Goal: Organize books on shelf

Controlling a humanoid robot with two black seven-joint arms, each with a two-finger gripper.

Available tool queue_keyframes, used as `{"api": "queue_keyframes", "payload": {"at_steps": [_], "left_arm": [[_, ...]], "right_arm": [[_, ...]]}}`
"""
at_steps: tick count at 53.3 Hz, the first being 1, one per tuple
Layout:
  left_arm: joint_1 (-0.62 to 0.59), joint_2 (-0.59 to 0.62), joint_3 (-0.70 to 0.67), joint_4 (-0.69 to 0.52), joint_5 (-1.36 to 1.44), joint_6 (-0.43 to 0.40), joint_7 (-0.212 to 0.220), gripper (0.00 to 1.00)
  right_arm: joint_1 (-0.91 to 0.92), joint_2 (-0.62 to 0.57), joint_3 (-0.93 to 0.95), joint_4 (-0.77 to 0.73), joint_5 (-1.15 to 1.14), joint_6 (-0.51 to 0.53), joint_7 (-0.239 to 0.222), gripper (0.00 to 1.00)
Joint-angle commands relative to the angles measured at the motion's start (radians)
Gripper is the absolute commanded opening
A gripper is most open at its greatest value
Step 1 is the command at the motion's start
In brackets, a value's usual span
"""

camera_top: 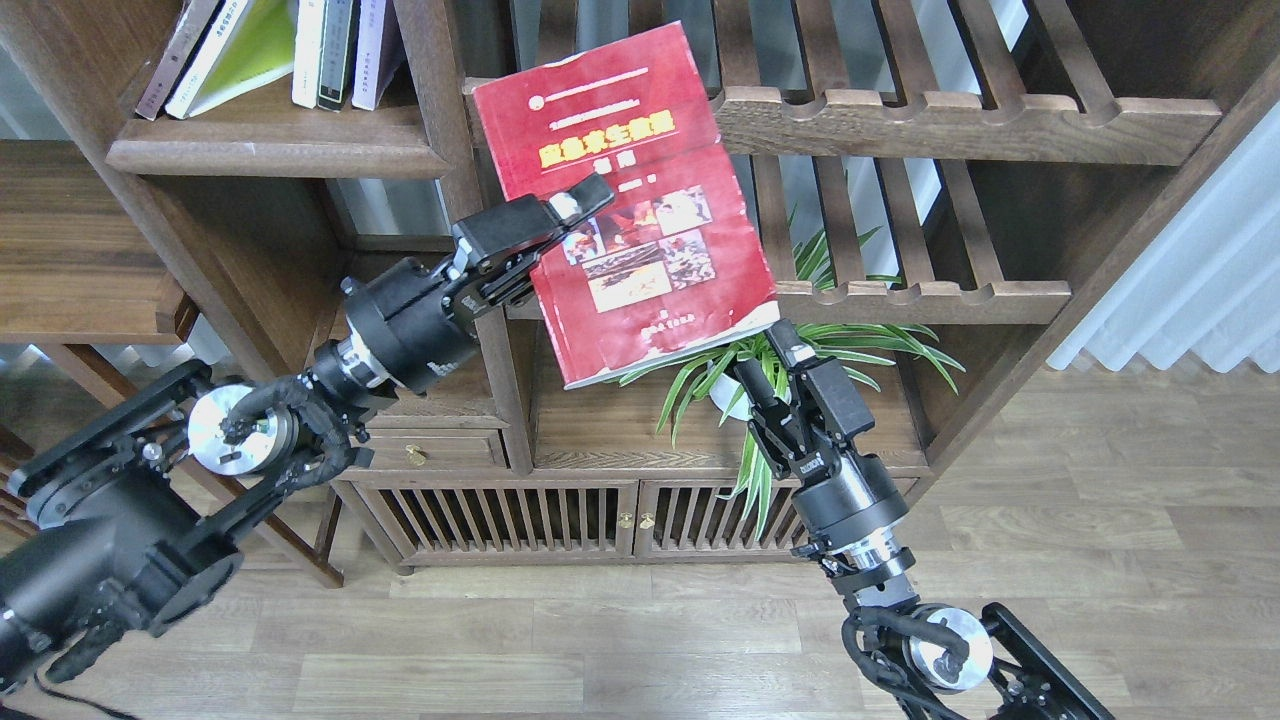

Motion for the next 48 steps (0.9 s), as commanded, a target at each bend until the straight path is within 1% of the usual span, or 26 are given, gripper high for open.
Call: {"api": "queue_keyframes", "payload": {"at_steps": [1, 11, 15, 23, 25, 30, 34, 36, 38, 42, 48], "left_arm": [[-0.047, -0.01, -0.014, 0.0, 0.051, 0.0, 0.0, 0.0], [-0.173, 0.005, -0.223, 0.001, 0.127, 0.0, 0.007, 0.0], [-0.187, 0.013, -0.287, 0.001, 0.13, 0.0, 0.01, 0.0], [-0.207, 0.113, -0.429, 0.0, 0.13, 0.0, 0.012, 0.0], [-0.208, 0.169, -0.449, 0.001, 0.13, 0.0, 0.009, 0.0], [-0.19, 0.337, -0.479, 0.001, 0.131, 0.0, 0.0, 0.0], [-0.171, 0.418, -0.487, 0.001, 0.172, 0.0, 0.0, 0.0], [-0.133, 0.459, -0.511, 0.005, 0.252, 0.0, -0.003, 0.0], [-0.098, 0.461, -0.544, 0.017, 0.361, 0.0, -0.005, 0.0], [-0.032, 0.453, -0.637, 0.008, 0.47, 0.0, -0.013, 0.0], [-0.021, 0.452, -0.742, 0.008, 0.594, 0.0, -0.016, 0.0]], "right_arm": [[0.005, -0.006, -0.001, -0.01, -0.006, 0.0, -0.002, 0.85], [0.026, -0.003, -0.013, -0.051, -0.018, 0.0, -0.002, 0.85], [0.04, -0.002, -0.013, -0.062, -0.035, 0.0, -0.002, 0.85], [0.081, -0.003, -0.032, -0.069, -0.036, 0.0, -0.003, 0.85], [0.1, -0.002, -0.035, -0.08, -0.036, 0.0, -0.003, 0.85], [0.102, -0.002, -0.084, -0.085, -0.035, 0.0, -0.003, 0.85], [0.098, -0.002, -0.098, -0.083, -0.036, 0.0, -0.003, 0.85], [0.102, -0.002, -0.117, -0.083, -0.036, 0.0, -0.003, 0.85], [0.105, 0.0, -0.13, -0.083, -0.036, 0.0, -0.003, 0.85], [0.121, 0.003, -0.16, -0.083, -0.041, 0.0, -0.003, 0.85], [0.129, 0.026, -0.196, -0.085, -0.043, 0.0, -0.003, 0.85]]}}
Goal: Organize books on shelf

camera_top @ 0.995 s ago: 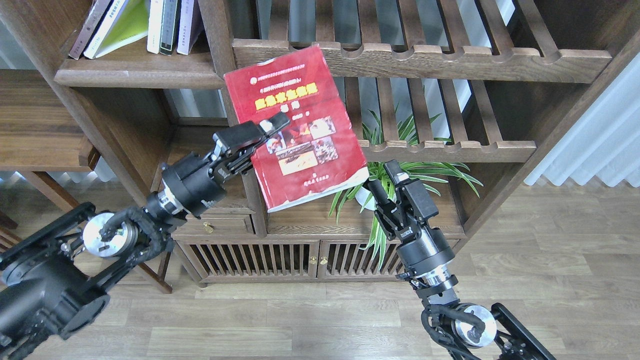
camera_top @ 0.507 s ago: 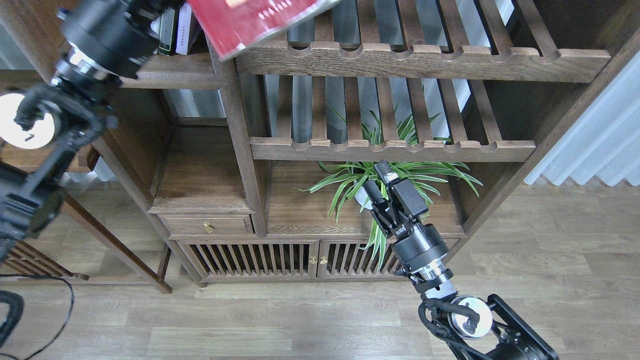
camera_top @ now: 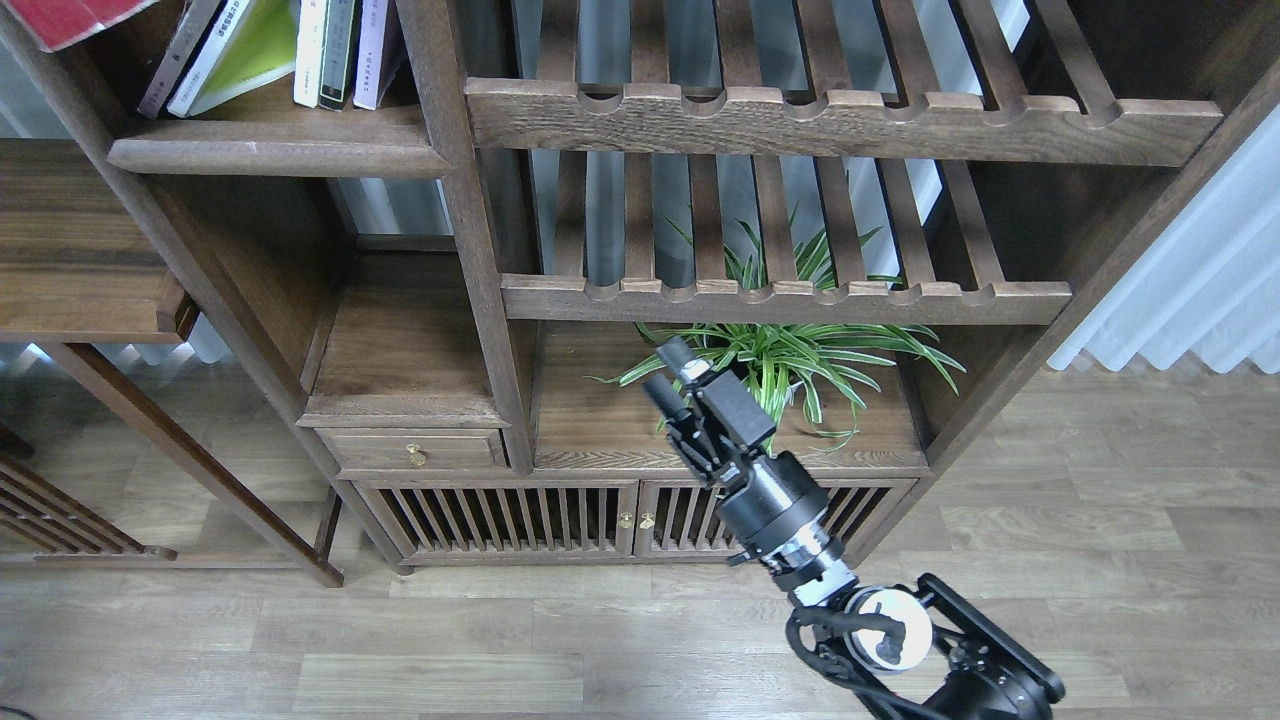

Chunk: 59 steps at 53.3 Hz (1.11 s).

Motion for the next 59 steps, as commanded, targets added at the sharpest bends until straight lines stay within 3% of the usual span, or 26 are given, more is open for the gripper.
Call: {"api": "queue_keyframes", "payload": {"at_steps": [1, 7, 16, 24, 31, 36, 41, 44, 49, 52, 59], "left_arm": [[0.004, -0.003, -0.069, -0.002, 0.106, 0.0, -0.004, 0.0], [0.004, -0.009, -0.104, -0.002, 0.286, 0.0, -0.016, 0.0], [-0.017, -0.213, -0.086, 0.002, 0.541, 0.28, -0.039, 0.0], [-0.08, -0.336, -0.066, 0.029, 0.697, 0.384, -0.021, 0.0], [-0.241, -0.313, 0.032, 0.193, 0.716, 0.375, -0.025, 0.0], [-0.342, -0.299, 0.148, 0.302, 0.725, 0.368, -0.094, 0.0], [-0.393, -0.298, 0.205, 0.359, 0.723, 0.366, -0.103, 0.01], [-0.424, -0.301, 0.228, 0.42, 0.723, 0.358, -0.131, 0.02], [-0.477, -0.305, 0.31, 0.518, 0.725, 0.36, -0.204, 0.02], [-0.502, -0.312, 0.354, 0.558, 0.725, 0.36, -0.244, 0.06], [-0.526, -0.325, 0.387, 0.594, 0.728, 0.377, -0.281, 0.43]], "right_arm": [[0.003, 0.026, -0.025, -0.005, -0.001, 0.0, 0.0, 0.85], [0.017, 0.041, -0.036, -0.006, -0.001, 0.0, 0.0, 0.85], [0.023, 0.041, -0.034, -0.009, 0.003, 0.0, 0.0, 0.88], [0.02, 0.041, -0.033, -0.015, 0.009, 0.0, 0.0, 0.9], [0.023, 0.041, -0.034, -0.031, 0.01, 0.0, 0.0, 0.9], [0.026, 0.041, -0.034, -0.034, 0.01, 0.0, 0.0, 0.9], [0.028, 0.041, -0.031, -0.048, 0.013, 0.0, 0.0, 0.9], [0.029, 0.041, -0.028, -0.063, 0.015, 0.0, 0.0, 0.91], [0.032, 0.041, -0.029, -0.074, 0.016, 0.0, 0.002, 0.91], [0.035, 0.041, -0.026, -0.074, 0.016, 0.0, 0.002, 0.91], [0.035, 0.041, -0.02, -0.077, 0.021, 0.0, 0.002, 0.91]]}}
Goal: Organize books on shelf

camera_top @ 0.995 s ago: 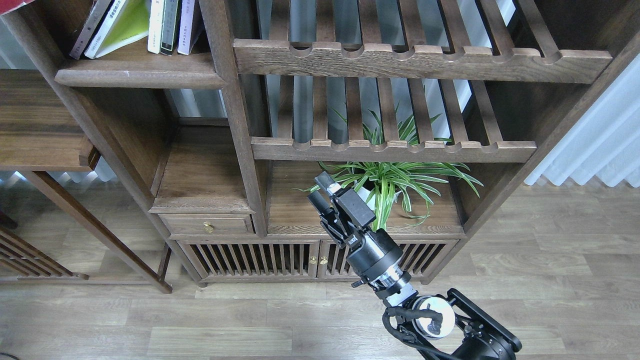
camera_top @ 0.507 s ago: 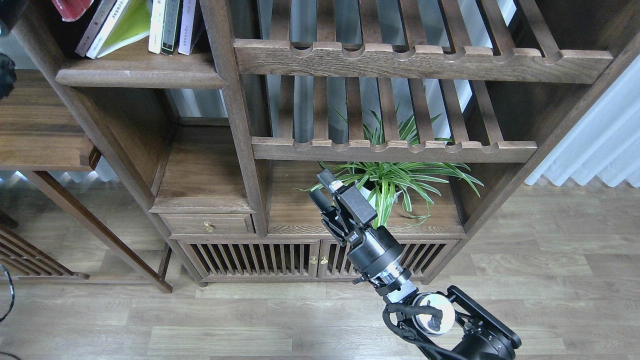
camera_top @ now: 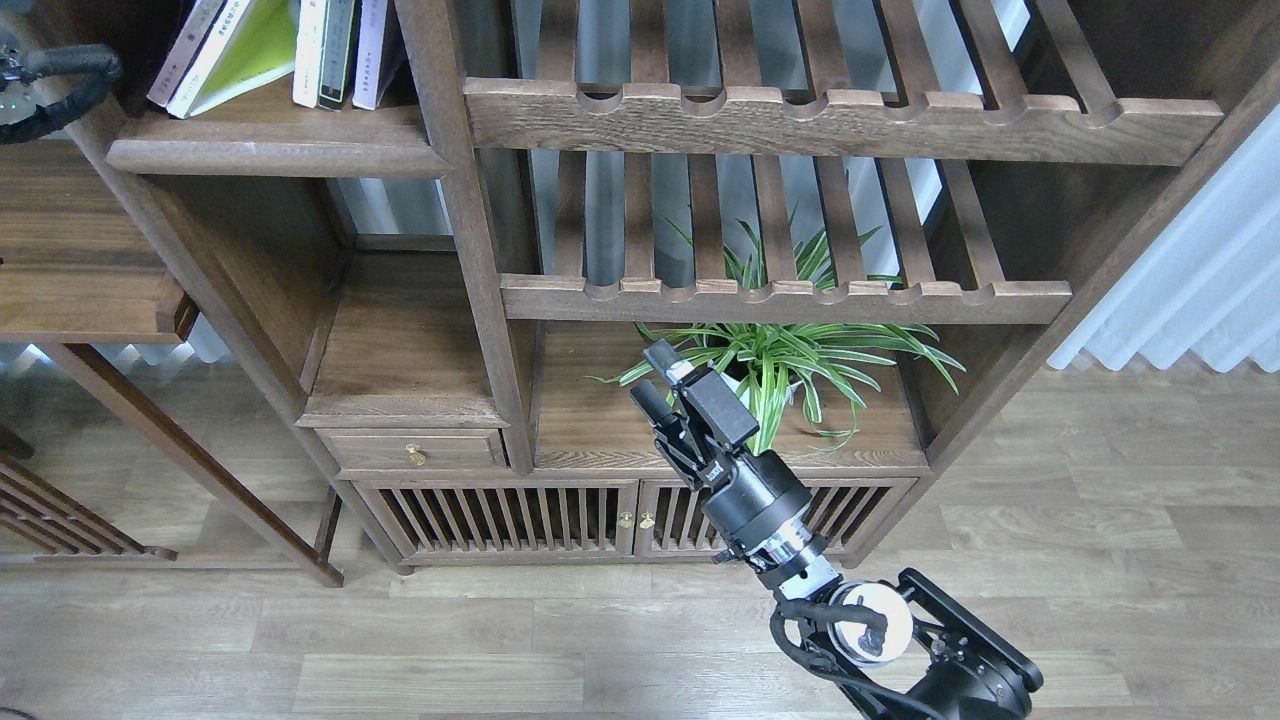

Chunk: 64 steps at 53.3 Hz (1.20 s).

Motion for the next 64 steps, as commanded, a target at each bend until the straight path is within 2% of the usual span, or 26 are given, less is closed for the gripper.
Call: {"api": "queue_keyframes", "payload": {"at_steps": [1, 11, 18, 21, 26, 41, 53, 56, 58, 64], "left_arm": [[-0.017, -0.002, 0.008, 0.015, 0.002, 0.003, -0.015, 0.45], [-0.088, -0.038, 0.008, 0.031, -0.001, 0.026, -0.018, 0.5], [-0.047, -0.058, -0.012, -0.002, -0.018, 0.016, -0.074, 0.55], [-0.01, -0.061, -0.018, -0.056, -0.021, 0.017, -0.098, 0.57], [0.05, -0.061, -0.069, -0.139, -0.073, 0.014, -0.104, 0.57], [0.199, -0.056, -0.162, -0.453, -0.115, 0.014, -0.087, 0.62], [0.225, -0.062, -0.198, -0.568, -0.118, 0.01, -0.098, 0.83], [0.254, -0.067, -0.193, -0.588, -0.121, -0.015, -0.096, 0.94], [0.266, -0.068, -0.193, -0.588, -0.123, -0.048, -0.096, 0.97], [0.294, -0.076, -0.201, -0.587, -0.124, -0.266, -0.095, 0.98]], "right_arm": [[0.0, 0.0, -0.002, -0.003, 0.003, 0.0, 0.0, 0.91], [0.006, 0.0, -0.01, -0.006, 0.003, 0.0, 0.0, 0.91], [0.029, 0.0, 0.001, 0.004, 0.005, 0.0, 0.0, 0.91], [0.041, 0.0, 0.002, 0.006, 0.005, 0.0, 0.0, 0.91], [0.058, 0.0, 0.008, 0.006, 0.005, 0.0, 0.001, 0.91], [0.066, 0.0, 0.005, 0.006, 0.005, 0.0, 0.001, 0.91], [0.08, 0.0, 0.007, 0.007, 0.005, 0.0, 0.001, 0.91], [0.086, 0.0, 0.007, 0.007, 0.005, 0.0, 0.001, 0.91], [0.089, 0.0, 0.008, 0.007, 0.003, 0.0, 0.001, 0.91], [0.106, 0.0, 0.008, 0.007, 0.005, 0.0, 0.001, 0.91]]}}
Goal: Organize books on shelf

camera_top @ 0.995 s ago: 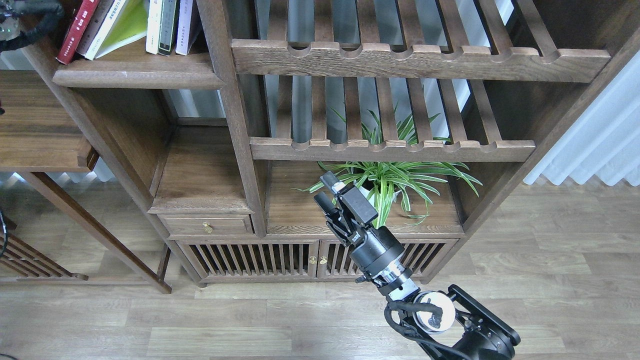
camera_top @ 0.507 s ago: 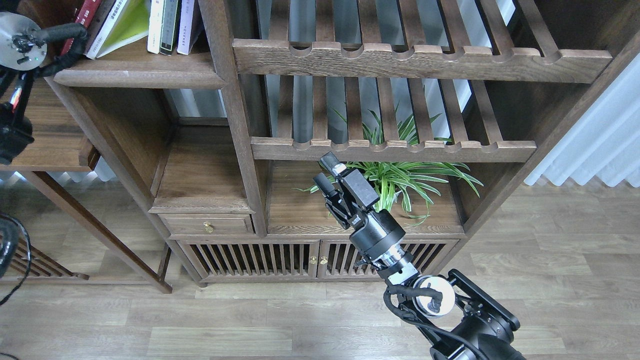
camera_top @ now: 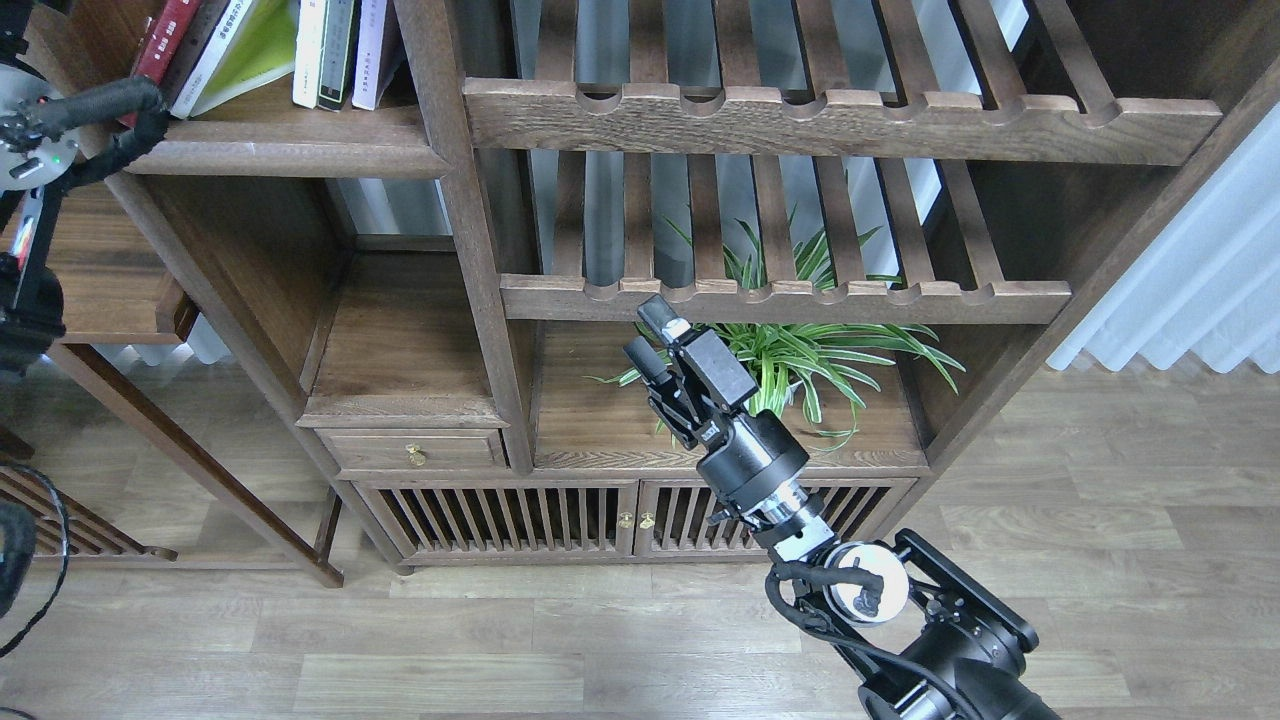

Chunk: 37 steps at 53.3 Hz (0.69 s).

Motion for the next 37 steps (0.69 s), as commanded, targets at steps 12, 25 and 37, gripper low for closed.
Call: {"api": "queue_keyframes", "payload": {"at_steps": [12, 25, 37], "left_arm": [[0.168, -0.177, -0.014, 0.003, -0.057, -0.26, 0.003, 0.99], [0.318, -0.327, 0.008, 0.007, -0.057, -0.26, 0.011, 0.99], [0.443, -0.362, 0.107, 0.029, -0.057, -0.26, 0.043, 0.99]], "right_arm": [[0.021, 0.0, -0.001, 0.003, 0.0, 0.0, 0.0, 0.91], [0.024, 0.0, 0.001, 0.035, 0.002, 0.0, 0.0, 0.91], [0.021, 0.0, -0.001, 0.044, 0.002, 0.0, 0.0, 0.92]]}}
